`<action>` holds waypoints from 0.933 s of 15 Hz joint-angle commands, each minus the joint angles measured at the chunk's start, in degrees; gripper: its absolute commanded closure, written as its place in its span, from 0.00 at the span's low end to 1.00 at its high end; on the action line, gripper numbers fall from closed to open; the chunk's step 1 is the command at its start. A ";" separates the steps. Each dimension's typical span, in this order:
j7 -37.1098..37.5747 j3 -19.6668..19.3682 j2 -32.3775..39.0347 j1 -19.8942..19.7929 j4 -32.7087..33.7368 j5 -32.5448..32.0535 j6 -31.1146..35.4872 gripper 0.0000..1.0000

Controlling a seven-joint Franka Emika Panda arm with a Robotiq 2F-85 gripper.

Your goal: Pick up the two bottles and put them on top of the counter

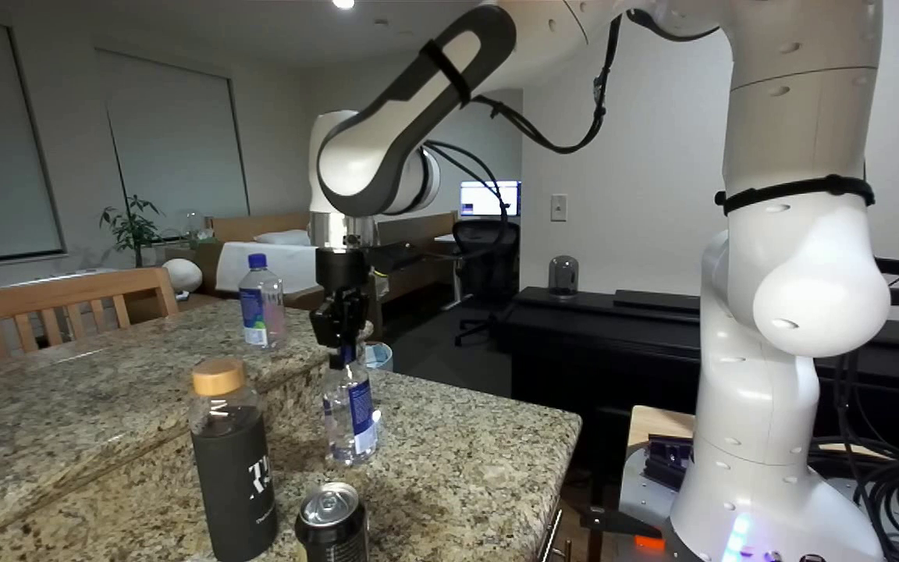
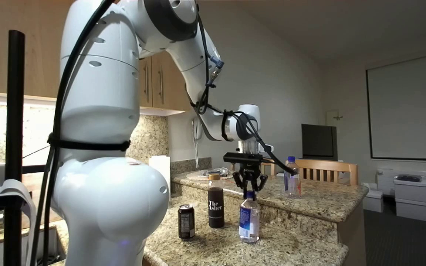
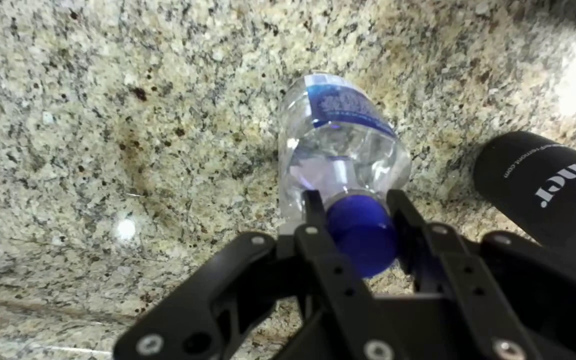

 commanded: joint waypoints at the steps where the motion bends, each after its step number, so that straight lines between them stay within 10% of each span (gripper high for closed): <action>1: -0.61 0.99 0.71 -0.42 3.89 3.13 -4.40 0.84; 14: 5.31 5.10 8.07 2.85 24.91 2.54 -14.74 0.84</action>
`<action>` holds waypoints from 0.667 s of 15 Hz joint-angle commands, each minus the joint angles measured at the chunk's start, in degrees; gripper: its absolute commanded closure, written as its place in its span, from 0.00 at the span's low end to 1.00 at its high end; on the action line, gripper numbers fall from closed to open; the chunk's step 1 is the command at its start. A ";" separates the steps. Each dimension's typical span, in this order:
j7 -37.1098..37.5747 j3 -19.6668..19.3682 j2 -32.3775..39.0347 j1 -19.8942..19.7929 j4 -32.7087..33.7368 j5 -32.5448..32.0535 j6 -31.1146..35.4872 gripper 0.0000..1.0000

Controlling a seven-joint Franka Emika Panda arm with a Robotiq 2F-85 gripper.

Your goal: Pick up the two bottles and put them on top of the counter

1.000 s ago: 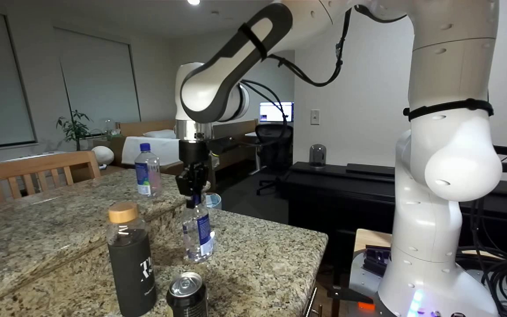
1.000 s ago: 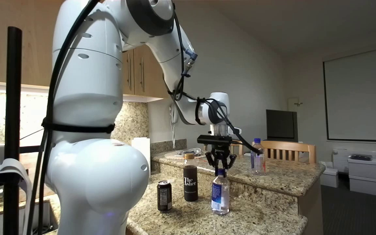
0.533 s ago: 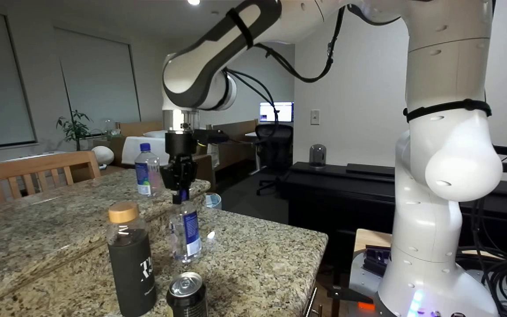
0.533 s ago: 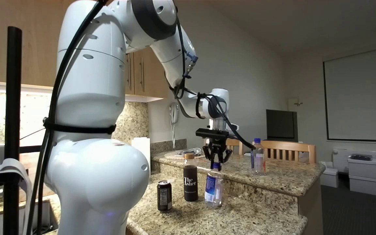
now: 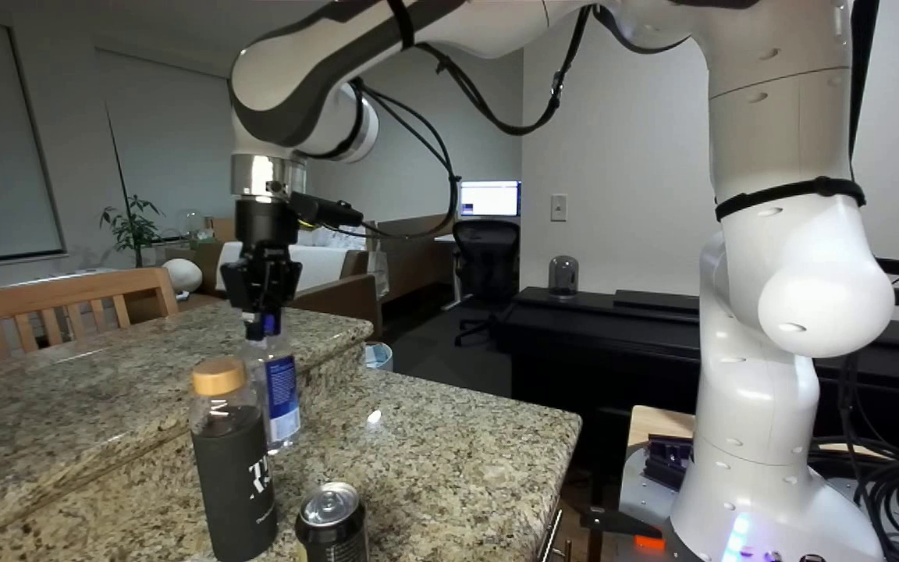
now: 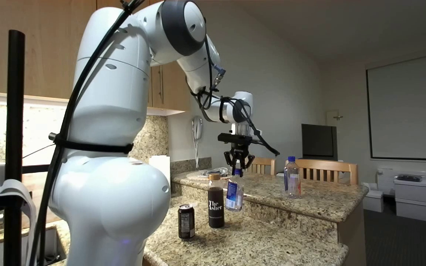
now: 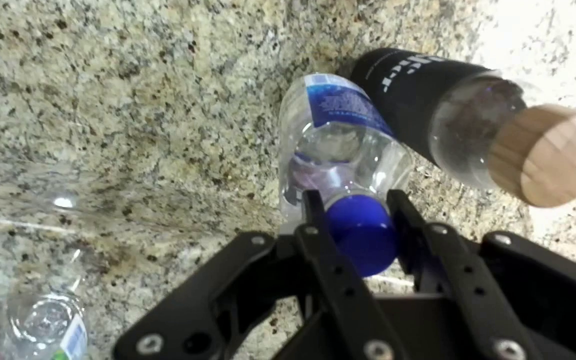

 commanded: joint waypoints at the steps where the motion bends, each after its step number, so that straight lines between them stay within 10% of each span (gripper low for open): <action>1: 5.54 0.83 3.05 1.50 8.34 -3.88 -2.80 0.84; 10: 17.95 -1.36 14.27 5.68 30.99 -18.50 -12.80 0.84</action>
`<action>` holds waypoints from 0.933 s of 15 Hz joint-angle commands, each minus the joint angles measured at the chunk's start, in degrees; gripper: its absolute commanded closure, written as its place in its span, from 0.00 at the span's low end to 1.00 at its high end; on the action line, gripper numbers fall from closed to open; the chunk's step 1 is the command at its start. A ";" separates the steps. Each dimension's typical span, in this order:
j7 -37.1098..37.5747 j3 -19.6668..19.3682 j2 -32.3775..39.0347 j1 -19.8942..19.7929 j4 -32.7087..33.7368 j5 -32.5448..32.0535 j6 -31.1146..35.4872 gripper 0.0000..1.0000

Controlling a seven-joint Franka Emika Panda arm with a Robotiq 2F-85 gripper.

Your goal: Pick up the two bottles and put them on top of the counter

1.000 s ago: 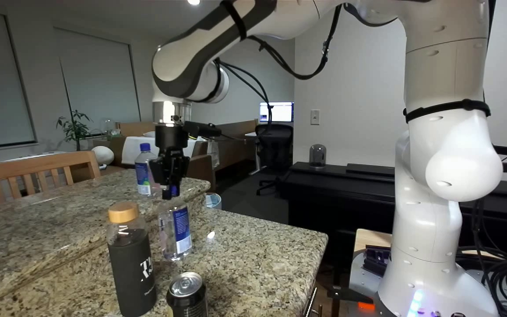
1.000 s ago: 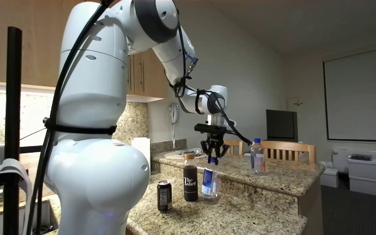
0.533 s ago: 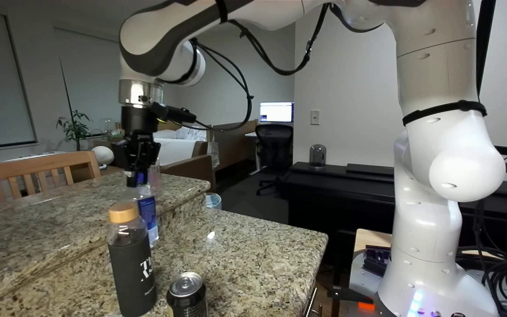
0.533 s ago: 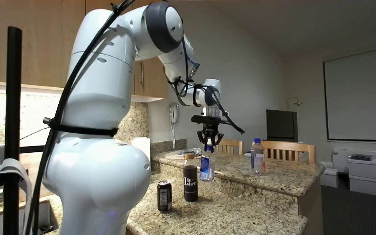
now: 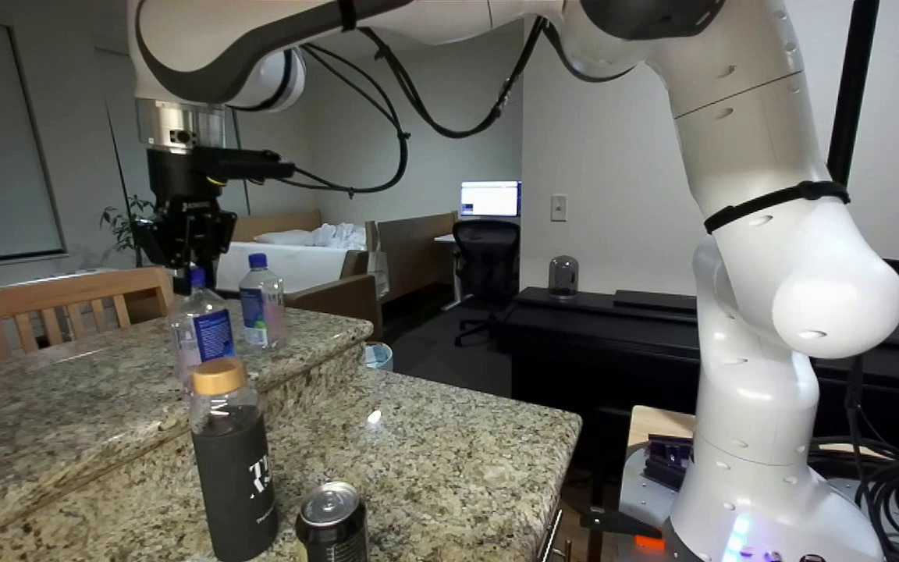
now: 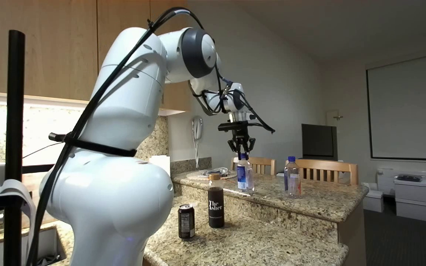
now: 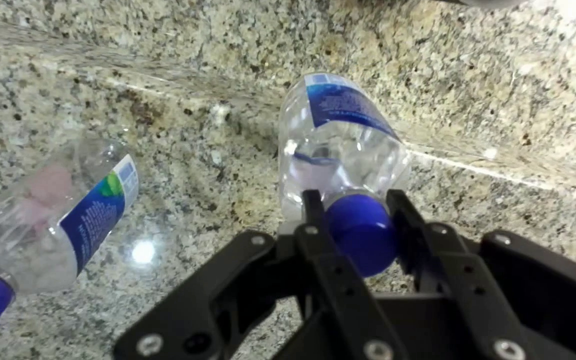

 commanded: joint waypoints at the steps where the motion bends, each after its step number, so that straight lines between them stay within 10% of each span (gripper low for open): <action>1: 3.26 -1.73 5.19 0.96 11.01 -3.50 -6.80 0.84; 14: 1.11 -4.30 15.09 -3.17 26.74 1.54 -9.34 0.85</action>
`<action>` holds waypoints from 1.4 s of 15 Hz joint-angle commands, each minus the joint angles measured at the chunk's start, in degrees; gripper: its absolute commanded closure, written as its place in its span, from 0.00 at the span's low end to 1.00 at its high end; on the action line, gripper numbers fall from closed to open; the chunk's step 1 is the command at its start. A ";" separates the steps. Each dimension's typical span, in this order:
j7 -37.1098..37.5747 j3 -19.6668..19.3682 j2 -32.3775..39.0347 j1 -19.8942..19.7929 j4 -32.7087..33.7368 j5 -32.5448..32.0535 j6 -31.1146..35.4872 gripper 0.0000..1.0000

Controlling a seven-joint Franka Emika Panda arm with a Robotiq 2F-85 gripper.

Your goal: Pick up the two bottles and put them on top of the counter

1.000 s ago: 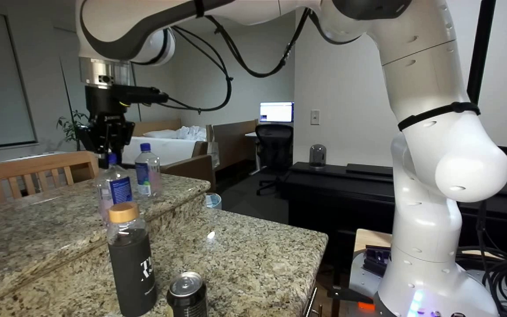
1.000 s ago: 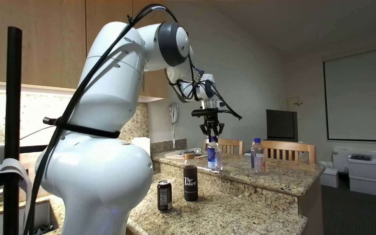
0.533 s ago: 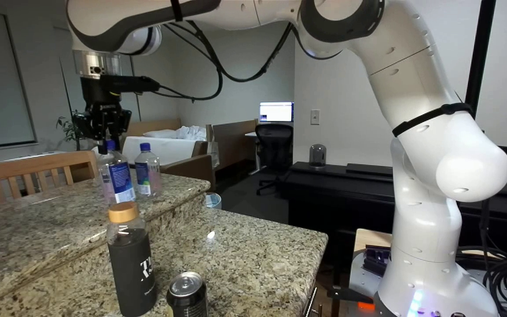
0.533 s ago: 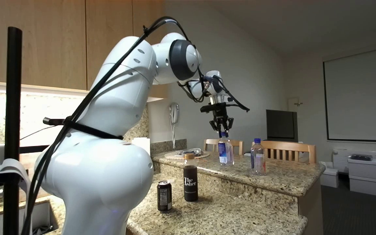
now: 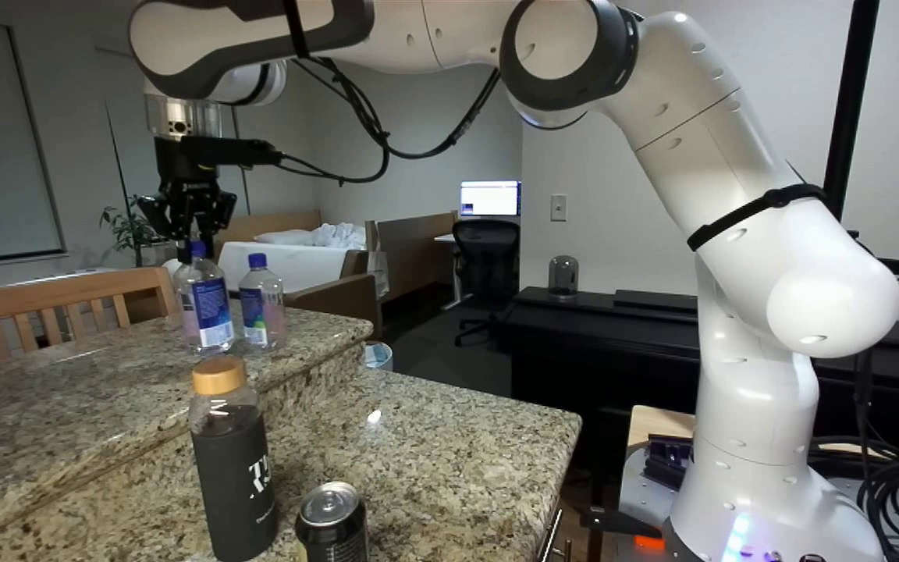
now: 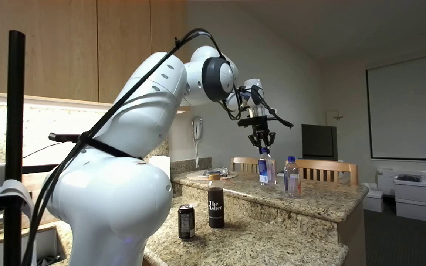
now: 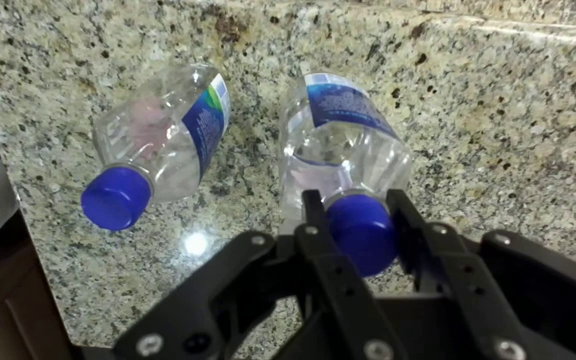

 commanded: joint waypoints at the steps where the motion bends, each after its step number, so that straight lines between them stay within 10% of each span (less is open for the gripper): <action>1: -0.32 0.16 1.76 -1.51 3.04 1.95 -1.18 0.85; 17: -0.46 0.33 4.53 -2.25 5.26 3.93 -0.29 0.85; 19: -0.35 0.29 4.60 -2.18 5.48 3.84 -0.52 0.40; 21: -0.24 0.24 4.63 -2.16 5.65 3.77 -0.50 0.34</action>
